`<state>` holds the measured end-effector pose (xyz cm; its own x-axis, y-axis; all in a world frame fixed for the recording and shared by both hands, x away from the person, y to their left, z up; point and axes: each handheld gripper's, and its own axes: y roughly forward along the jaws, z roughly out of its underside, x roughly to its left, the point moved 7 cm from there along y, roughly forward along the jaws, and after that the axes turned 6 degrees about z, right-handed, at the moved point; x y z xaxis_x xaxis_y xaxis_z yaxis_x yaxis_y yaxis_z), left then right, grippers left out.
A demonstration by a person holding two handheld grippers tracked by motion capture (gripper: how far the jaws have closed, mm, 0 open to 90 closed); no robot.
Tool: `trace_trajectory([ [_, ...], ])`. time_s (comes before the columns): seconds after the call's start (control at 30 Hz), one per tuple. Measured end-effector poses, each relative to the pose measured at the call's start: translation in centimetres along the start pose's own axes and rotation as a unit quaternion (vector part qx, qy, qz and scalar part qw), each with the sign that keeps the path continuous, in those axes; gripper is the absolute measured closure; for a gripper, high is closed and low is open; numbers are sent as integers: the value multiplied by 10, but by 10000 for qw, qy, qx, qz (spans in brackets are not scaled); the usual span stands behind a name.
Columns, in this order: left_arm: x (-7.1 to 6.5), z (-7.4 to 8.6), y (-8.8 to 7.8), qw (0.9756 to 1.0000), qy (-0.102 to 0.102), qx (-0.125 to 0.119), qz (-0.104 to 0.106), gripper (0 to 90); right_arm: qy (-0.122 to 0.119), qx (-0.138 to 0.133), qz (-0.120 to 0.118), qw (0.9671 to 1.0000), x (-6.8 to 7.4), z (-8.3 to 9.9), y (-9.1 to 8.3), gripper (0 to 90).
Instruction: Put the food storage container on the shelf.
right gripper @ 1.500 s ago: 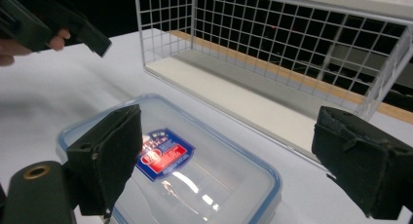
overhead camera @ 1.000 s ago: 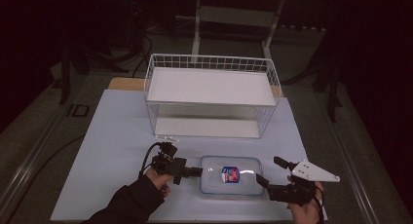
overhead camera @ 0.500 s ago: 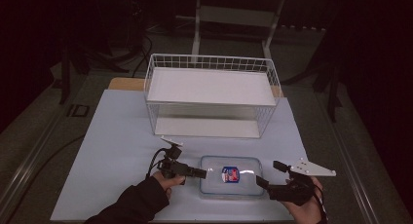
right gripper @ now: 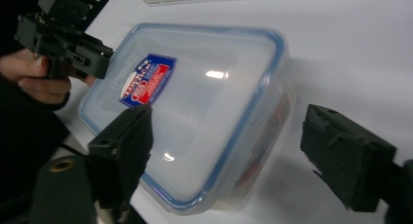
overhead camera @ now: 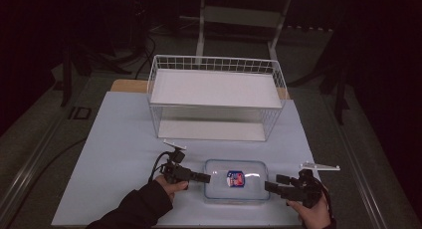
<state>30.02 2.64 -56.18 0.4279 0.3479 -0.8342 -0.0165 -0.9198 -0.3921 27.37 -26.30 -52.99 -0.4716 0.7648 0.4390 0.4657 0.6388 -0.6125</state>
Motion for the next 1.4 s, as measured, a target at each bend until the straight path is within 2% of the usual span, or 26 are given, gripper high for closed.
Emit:
trace_trajectory([
  [0.07, -2, 1, 0, 10000, 62, 9, -18, 488, 315, 162, -182, 9992, -5, 2, 3, 205],
  [0.17, -4, 2, -2, 9999, 138, 25, 47, 513, 590, 288, -357, 9972, -8, 4, 7, 230],
  [0.3, -9, 5, -5, 9996, 251, 14, 100, 546, 868, 376, -552, 9940, -9, 4, 9, 269],
  [0.37, -12, 7, -5, 9994, 311, 32, 118, 559, 921, 408, -608, 9930, -10, 4, 10, 300],
  [0.47, -15, 8, -5, 9990, 430, 57, 77, 564, 951, 499, -653, 9921, -9, 6, 12, 352],
  [0.53, -16, 9, -5, 9989, 456, 54, 67, 570, 933, 562, -666, 9918, -8, 8, 12, 398],
  [0.73, -18, 10, -5, 9987, 510, 36, 39, 572, 886, 652, -726, 9913, -5, 9, 9, 461],
  [0.97, -22, 13, -5, 9981, 618, 2, -46, 576, 819, 700, -731, 9915, -3, 11, 6, 477],
  [1.1, -28, 16, -6, 9964, 833, 40, -139, 584, 863, 646, -707, 9917, -1, 10, 3, 492],
  [1.4, -31, 9, -14, 9953, 941, -176, -172, 584, 707, 444, -660, 9943, 5, 3, 2, 495],
])
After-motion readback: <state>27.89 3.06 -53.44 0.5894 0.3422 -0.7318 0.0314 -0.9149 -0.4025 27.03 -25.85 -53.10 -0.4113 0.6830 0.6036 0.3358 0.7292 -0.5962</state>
